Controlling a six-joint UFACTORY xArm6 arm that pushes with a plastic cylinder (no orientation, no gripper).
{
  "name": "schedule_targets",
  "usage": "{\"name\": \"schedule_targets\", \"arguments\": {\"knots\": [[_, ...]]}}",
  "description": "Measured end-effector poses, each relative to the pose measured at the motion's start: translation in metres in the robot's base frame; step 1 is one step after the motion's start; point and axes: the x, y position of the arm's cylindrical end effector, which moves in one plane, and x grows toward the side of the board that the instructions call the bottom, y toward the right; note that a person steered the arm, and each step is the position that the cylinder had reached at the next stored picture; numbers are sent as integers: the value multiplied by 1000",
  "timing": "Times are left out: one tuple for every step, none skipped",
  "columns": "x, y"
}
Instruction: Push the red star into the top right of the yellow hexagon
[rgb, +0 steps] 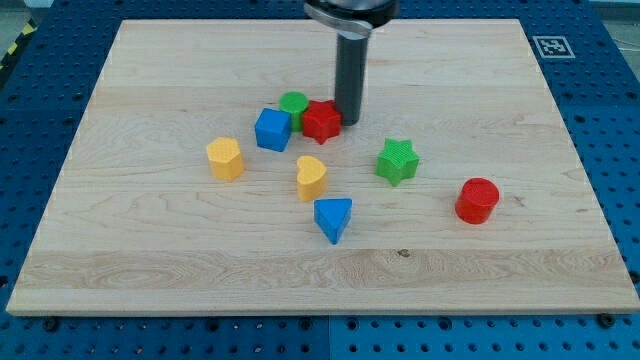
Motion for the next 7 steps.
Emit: {"name": "schedule_targets", "arguments": {"knots": [[9, -9], [9, -1], [7, 14], [7, 17], [6, -1], [6, -29], [4, -59]]}}
